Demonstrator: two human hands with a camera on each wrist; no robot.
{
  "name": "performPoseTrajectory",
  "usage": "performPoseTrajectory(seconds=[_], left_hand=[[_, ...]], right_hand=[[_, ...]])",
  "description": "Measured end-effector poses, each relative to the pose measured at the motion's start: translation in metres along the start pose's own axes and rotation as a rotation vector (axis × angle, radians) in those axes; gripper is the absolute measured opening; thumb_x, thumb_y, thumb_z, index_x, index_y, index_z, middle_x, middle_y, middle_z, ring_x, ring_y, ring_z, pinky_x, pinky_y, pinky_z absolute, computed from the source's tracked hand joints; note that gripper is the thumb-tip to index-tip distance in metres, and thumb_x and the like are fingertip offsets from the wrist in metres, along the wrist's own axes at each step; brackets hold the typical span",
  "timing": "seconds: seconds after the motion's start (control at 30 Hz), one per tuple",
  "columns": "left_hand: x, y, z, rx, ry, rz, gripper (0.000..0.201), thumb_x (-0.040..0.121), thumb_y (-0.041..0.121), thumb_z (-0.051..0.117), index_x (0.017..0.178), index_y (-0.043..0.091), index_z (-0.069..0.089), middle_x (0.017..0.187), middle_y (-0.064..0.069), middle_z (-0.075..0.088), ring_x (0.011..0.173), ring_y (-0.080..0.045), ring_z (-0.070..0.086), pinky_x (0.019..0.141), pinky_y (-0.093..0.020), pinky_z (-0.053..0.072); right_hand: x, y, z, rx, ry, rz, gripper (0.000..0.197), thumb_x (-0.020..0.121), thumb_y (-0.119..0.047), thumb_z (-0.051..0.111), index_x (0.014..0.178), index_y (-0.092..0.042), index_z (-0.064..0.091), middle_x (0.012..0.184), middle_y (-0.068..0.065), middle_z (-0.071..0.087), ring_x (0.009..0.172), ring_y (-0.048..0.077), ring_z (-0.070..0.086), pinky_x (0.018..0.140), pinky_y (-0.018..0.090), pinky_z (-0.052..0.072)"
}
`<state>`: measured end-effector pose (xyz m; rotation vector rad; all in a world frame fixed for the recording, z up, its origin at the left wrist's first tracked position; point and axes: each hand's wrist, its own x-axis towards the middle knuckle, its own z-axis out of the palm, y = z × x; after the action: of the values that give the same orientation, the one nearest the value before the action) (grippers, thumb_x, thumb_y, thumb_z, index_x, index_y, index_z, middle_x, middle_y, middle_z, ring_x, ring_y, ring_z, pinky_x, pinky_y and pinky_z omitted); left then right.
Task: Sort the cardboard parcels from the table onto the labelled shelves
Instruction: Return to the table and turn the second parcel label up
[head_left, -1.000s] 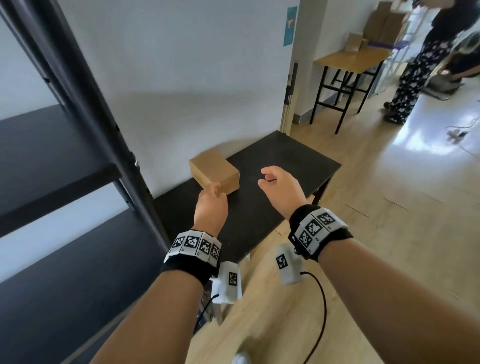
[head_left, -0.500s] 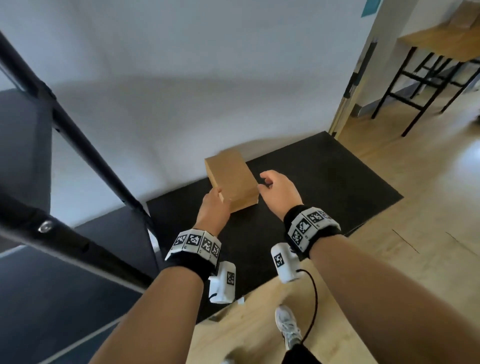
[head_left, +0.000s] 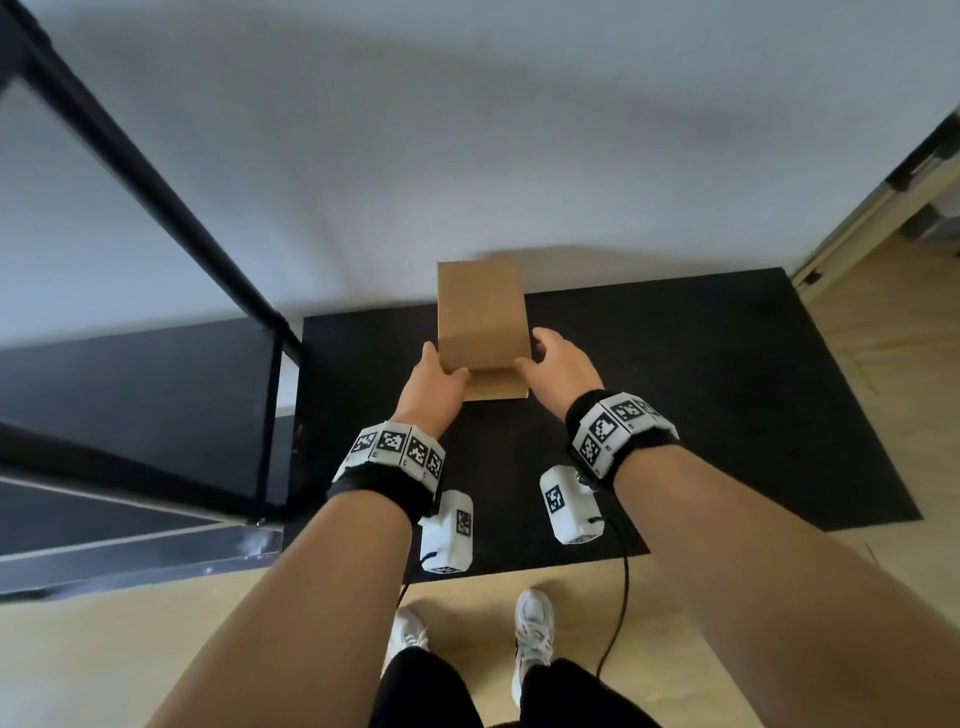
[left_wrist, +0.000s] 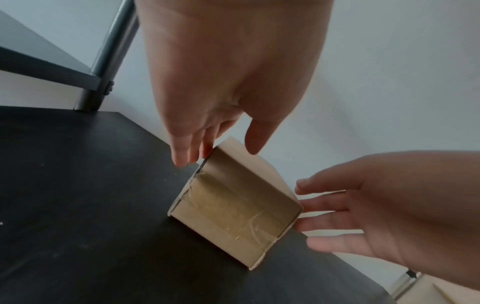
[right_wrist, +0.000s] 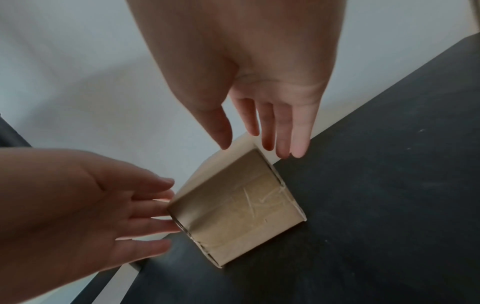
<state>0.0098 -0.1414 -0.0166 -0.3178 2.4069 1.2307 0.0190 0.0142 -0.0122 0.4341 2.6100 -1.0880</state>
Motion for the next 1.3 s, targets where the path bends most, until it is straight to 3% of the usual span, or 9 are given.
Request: performPoseTrajectory(seconds=[0.1,0.23,0.33,0.57,0.73,0.83,0.93,1.1,1.3], left_hand=[[0.002,-0.001,0.005,-0.035,0.046,-0.03,0.033,0.1,0.018,0.046,0.131,0.007,0.052,0.125,-0.006,0.062,0.11,-0.024,0.06,0.086,-0.033,0.044],[-0.005,-0.013,0.01,-0.157,0.18,-0.112,0.044,0.103,0.019,0.04,0.145,0.01,0.05,0.141,-0.01,0.057,0.129,-0.029,0.055,0.109,-0.04,0.043],[-0.016,-0.03,0.014,-0.312,0.271,-0.14,0.029,0.1,0.011,0.045,0.111,0.015,0.071,0.107,-0.004,0.07,0.104,-0.023,0.065,0.089,-0.033,0.052],[-0.043,-0.04,0.01,-0.448,0.333,-0.056,0.031,0.097,0.024,0.06,0.128,0.022,0.066,0.118,-0.003,0.067,0.105,-0.015,0.063,0.077,-0.022,0.051],[-0.042,-0.034,0.008,-0.323,0.322,-0.081,0.079,0.082,0.043,0.074,0.151,0.031,0.037,0.151,-0.006,0.038,0.133,-0.026,0.045,0.105,-0.048,0.048],[-0.042,-0.032,0.014,-0.372,0.297,-0.122,0.096,0.077,0.044,0.079,0.155,0.026,0.027,0.15,-0.006,0.041,0.133,-0.026,0.048,0.105,-0.042,0.047],[-0.042,-0.03,0.019,-0.366,0.296,-0.147,0.09,0.086,0.036,0.075,0.157,0.017,0.024,0.153,-0.008,0.042,0.134,-0.025,0.05,0.101,-0.033,0.044],[-0.044,-0.023,0.023,-0.269,0.235,-0.085,0.053,0.093,0.029,0.067,0.141,0.012,0.052,0.129,-0.005,0.065,0.113,-0.02,0.064,0.092,-0.032,0.052],[-0.046,-0.018,0.008,-0.261,0.347,-0.043,0.037,0.103,0.026,0.046,0.135,0.014,0.06,0.125,-0.001,0.066,0.105,-0.013,0.061,0.092,-0.032,0.051]], right_hand=[[0.007,0.007,0.004,0.01,0.008,-0.016,0.042,0.094,-0.025,0.056,0.133,-0.011,0.055,0.128,0.01,0.063,0.117,0.028,0.06,0.089,0.033,0.045],[0.008,0.016,0.007,0.023,0.03,0.002,0.043,0.096,-0.031,0.055,0.135,-0.014,0.054,0.13,0.007,0.061,0.114,0.024,0.061,0.085,0.031,0.044],[0.003,0.022,0.012,0.001,0.028,0.013,0.042,0.097,-0.035,0.053,0.134,-0.016,0.054,0.129,0.004,0.061,0.113,0.023,0.061,0.082,0.028,0.042],[-0.006,0.03,0.026,0.065,-0.003,0.022,0.045,0.093,-0.045,0.056,0.125,-0.013,0.06,0.119,0.004,0.066,0.107,0.025,0.063,0.085,0.033,0.049],[-0.012,0.031,0.033,0.144,-0.072,0.028,0.051,0.093,-0.04,0.059,0.135,-0.012,0.054,0.128,0.008,0.063,0.114,0.026,0.062,0.096,0.037,0.05],[-0.014,0.028,0.027,0.154,-0.005,-0.041,0.055,0.091,-0.037,0.063,0.139,-0.014,0.051,0.132,0.009,0.058,0.118,0.024,0.059,0.094,0.033,0.047],[-0.013,0.023,0.017,0.195,0.031,-0.087,0.042,0.096,-0.035,0.056,0.133,-0.015,0.057,0.126,0.003,0.062,0.115,0.02,0.059,0.089,0.027,0.044],[-0.013,0.022,0.012,0.179,-0.016,-0.078,0.041,0.099,-0.034,0.052,0.135,-0.017,0.055,0.126,0.001,0.062,0.114,0.018,0.059,0.087,0.026,0.043],[-0.014,0.022,0.018,0.191,-0.056,-0.069,0.038,0.1,-0.028,0.051,0.134,-0.012,0.055,0.121,0.004,0.063,0.107,0.02,0.061,0.091,0.032,0.048]])
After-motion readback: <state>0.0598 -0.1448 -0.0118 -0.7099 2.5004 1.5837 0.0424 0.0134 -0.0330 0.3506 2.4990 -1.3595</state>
